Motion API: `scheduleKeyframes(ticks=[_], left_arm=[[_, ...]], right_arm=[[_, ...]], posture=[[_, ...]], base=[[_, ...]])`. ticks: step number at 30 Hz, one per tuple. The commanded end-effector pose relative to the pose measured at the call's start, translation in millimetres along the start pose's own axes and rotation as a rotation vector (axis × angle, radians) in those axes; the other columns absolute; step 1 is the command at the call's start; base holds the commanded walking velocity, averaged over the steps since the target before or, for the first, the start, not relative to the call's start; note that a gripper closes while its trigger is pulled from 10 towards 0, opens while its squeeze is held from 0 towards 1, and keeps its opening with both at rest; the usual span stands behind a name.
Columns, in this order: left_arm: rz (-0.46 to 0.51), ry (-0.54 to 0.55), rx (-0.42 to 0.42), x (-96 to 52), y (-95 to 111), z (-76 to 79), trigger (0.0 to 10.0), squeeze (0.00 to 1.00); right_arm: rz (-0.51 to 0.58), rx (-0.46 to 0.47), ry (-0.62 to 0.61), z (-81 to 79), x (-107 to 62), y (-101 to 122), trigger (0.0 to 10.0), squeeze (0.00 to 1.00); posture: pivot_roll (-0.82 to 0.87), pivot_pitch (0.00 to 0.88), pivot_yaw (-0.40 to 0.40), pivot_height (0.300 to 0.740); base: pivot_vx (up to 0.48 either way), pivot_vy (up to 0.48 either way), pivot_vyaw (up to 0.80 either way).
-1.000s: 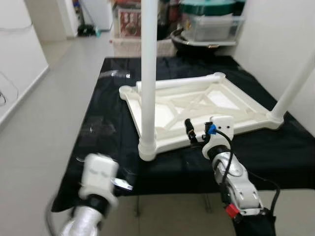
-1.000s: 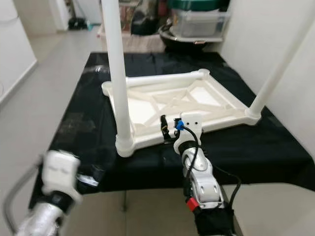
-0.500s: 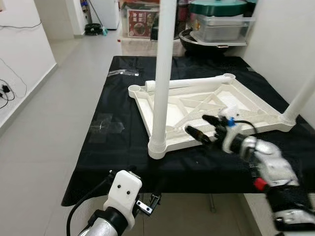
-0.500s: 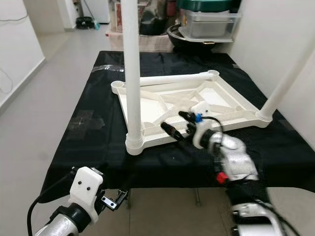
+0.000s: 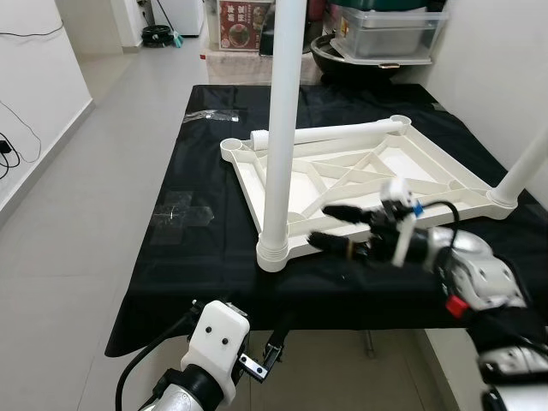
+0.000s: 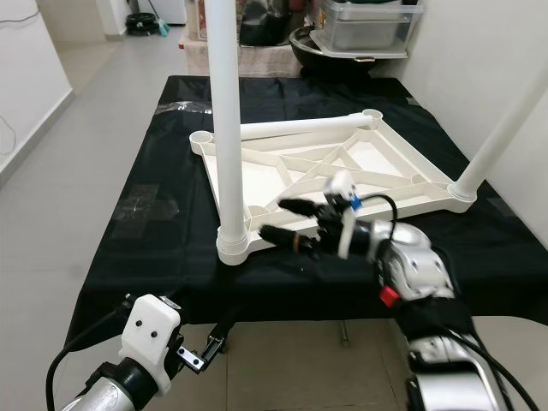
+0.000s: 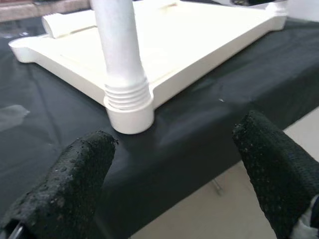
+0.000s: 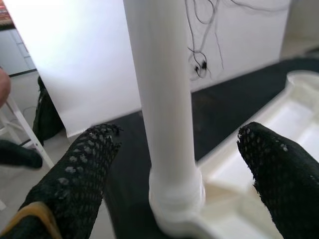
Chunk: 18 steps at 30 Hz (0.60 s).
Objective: Building children table
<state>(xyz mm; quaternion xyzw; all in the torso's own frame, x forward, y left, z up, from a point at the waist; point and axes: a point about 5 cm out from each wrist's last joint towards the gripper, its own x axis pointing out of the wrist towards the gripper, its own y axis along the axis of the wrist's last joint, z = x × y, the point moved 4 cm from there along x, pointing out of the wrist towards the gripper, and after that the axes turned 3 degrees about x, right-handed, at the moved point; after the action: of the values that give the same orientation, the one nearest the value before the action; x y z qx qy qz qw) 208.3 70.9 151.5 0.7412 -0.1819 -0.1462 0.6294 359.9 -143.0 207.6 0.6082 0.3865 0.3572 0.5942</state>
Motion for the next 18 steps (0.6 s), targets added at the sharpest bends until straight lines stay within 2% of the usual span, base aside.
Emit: scheduleKeyframes(ticks=[1,10,16,18], left_arm=[[0.0,0.001,0.014,-1.9,0,0.7,10.0,0.0],[0.001,0.001,0.022,-0.5,0,1.7,10.0,0.0],[0.002,0.001,0.023,-0.4,0,1.8,10.0,0.0],[0.005,0.0,0.028,0.1,1,2.1,10.0,0.0]], right_arm=[[-0.005,-0.002,-0.008,0.9,5.3,-3,10.0,0.0],[0.066,-0.01,0.08,-9.6,22.7,13,10.0,0.0],[0.072,-0.01,0.083,-9.5,24.4,14,10.0,0.0],[0.082,-0.028,0.093,-13.2,38.6,17,10.0,0.0]], posture=[[0.14,0.126,-0.06,0.74],[0.14,0.126,-0.065,0.74],[0.14,0.126,-0.065,0.74],[0.14,0.123,-0.064,0.74]], base=[[0.0,0.0,0.0],[0.0,0.0,0.0],[0.0,0.0,0.0],[0.0,0.0,0.0]])
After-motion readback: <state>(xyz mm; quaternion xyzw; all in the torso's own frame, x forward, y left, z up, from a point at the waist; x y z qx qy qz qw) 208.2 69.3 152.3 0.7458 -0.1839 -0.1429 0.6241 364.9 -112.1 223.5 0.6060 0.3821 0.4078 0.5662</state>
